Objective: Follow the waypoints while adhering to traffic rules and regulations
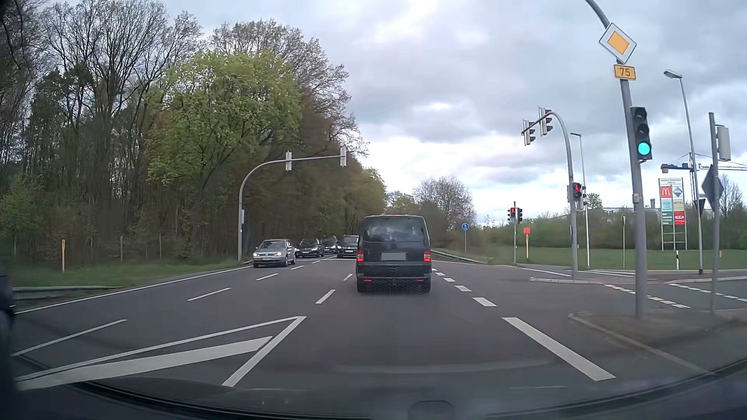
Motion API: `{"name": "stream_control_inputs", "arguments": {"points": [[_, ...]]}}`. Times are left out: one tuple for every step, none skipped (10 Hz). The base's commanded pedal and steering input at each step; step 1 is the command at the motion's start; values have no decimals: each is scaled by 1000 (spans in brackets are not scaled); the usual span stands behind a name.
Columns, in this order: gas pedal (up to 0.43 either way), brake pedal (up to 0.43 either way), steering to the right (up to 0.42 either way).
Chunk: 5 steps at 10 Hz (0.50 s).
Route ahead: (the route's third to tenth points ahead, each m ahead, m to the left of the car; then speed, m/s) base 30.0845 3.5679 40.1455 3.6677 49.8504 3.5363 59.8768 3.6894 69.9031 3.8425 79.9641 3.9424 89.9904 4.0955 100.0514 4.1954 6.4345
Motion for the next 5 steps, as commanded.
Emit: {"name": "stream_control_inputs", "arguments": {"points": [[228, 0, -3], [220, 6, -3], [220, 6, -3], [220, 0, -3], [209, 0, -3]]}}
